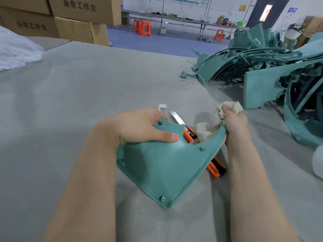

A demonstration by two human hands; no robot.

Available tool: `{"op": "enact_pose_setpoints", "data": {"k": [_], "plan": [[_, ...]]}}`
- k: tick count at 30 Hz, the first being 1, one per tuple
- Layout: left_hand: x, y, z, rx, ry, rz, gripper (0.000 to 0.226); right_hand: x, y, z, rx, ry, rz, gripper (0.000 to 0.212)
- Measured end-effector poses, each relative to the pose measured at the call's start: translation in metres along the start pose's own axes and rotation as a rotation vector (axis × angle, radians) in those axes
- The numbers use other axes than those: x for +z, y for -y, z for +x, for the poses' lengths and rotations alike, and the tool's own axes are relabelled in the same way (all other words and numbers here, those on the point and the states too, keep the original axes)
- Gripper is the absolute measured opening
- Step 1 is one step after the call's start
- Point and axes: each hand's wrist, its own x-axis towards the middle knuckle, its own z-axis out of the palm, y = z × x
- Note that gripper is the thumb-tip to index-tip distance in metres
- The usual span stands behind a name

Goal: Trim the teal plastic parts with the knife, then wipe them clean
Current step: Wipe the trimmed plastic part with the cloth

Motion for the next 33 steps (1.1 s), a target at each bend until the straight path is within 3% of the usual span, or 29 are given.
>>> {"op": "enact_pose_setpoints", "data": {"k": [3,5,6,10,14,16,18,21,23,24,29,33], "plan": [[-0.003,0.0,-0.005,0.052,-0.007,-0.086,0.011,-0.003,0.004,-0.001,-0.059,-0.225,0.032,0.026],[-0.006,0.002,-0.005,0.092,-0.131,-0.263,0.018,-0.007,0.012,-0.009,-0.126,-0.342,0.232,0.03],[-0.008,0.002,-0.001,0.109,-0.239,-0.414,0.022,-0.008,0.019,-0.017,-0.153,-0.321,0.347,0.031],[-0.007,0.002,0.021,0.151,-0.613,-1.004,0.012,0.003,0.051,-0.063,-0.228,0.107,0.825,0.039],[0.001,0.003,0.034,0.055,-0.597,-1.316,0.02,0.02,0.073,-0.104,-0.28,0.593,1.066,0.024],[0.01,0.002,0.036,0.025,-0.562,-1.341,0.022,0.034,0.075,-0.114,-0.356,0.711,1.06,0.014],[0.02,0.001,0.034,0.059,-0.527,-1.312,0.026,0.047,0.068,-0.118,-0.533,0.638,0.903,0.02],[0.024,-0.006,0.03,0.159,-0.351,-1.427,0.04,0.063,0.043,-0.109,-0.893,0.279,0.079,0.024],[0.021,-0.01,0.033,0.187,-0.285,-1.472,0.062,0.069,0.023,-0.098,-0.971,0.207,-0.438,0.035],[0.02,-0.012,0.035,0.182,-0.304,-1.452,0.067,0.071,0.016,-0.097,-0.963,0.22,-0.554,0.042],[0.014,-0.002,0.038,0.277,-0.373,-1.517,0.066,0.083,0.005,-0.109,-1.007,0.42,-0.504,0.047],[-0.002,0.011,0.03,0.283,-0.415,-1.538,0.074,0.085,-0.001,-0.116,-1.068,0.479,-0.429,0.039]]}}
